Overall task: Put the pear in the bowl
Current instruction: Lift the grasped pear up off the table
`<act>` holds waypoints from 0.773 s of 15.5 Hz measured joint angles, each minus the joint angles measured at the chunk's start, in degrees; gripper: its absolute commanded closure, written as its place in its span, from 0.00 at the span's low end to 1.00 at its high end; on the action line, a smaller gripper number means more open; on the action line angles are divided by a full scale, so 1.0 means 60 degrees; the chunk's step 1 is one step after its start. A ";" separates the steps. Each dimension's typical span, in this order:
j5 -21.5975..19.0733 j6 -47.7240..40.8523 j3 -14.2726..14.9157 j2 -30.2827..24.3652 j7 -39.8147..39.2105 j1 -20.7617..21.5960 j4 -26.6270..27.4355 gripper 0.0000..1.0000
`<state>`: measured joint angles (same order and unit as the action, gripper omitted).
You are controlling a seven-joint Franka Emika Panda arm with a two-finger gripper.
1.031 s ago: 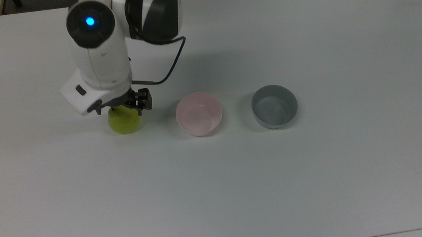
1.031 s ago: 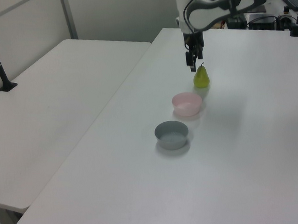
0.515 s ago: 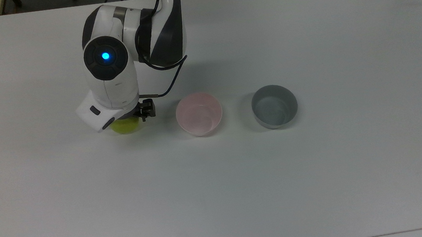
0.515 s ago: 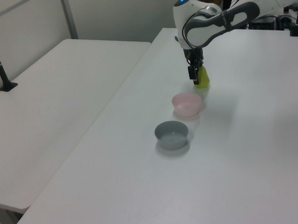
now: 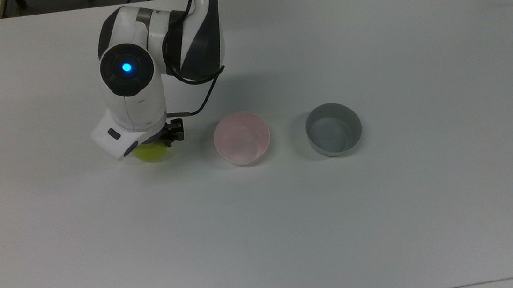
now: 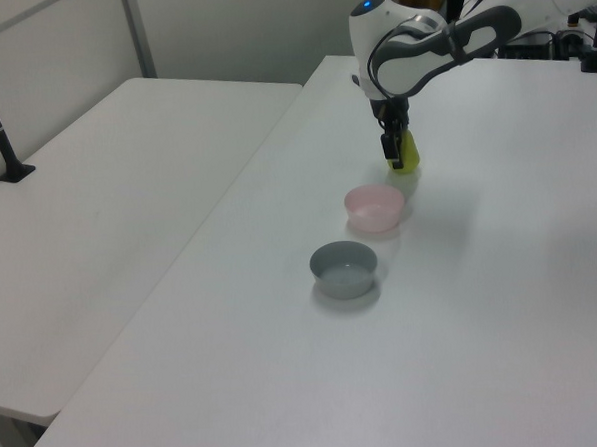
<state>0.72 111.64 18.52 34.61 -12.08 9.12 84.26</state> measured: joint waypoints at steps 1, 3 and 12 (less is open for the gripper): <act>-0.0001 0.0000 0.0040 -0.0227 -0.0001 -0.0003 -0.0025 0.45; -0.0003 -0.0106 0.0101 -0.0714 -0.0003 -0.0006 -0.0030 0.45; -0.0087 -0.0822 0.0253 -0.2123 0.0001 0.0506 0.0066 0.40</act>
<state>0.20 106.71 20.04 21.87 -12.07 12.16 84.66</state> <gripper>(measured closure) 0.163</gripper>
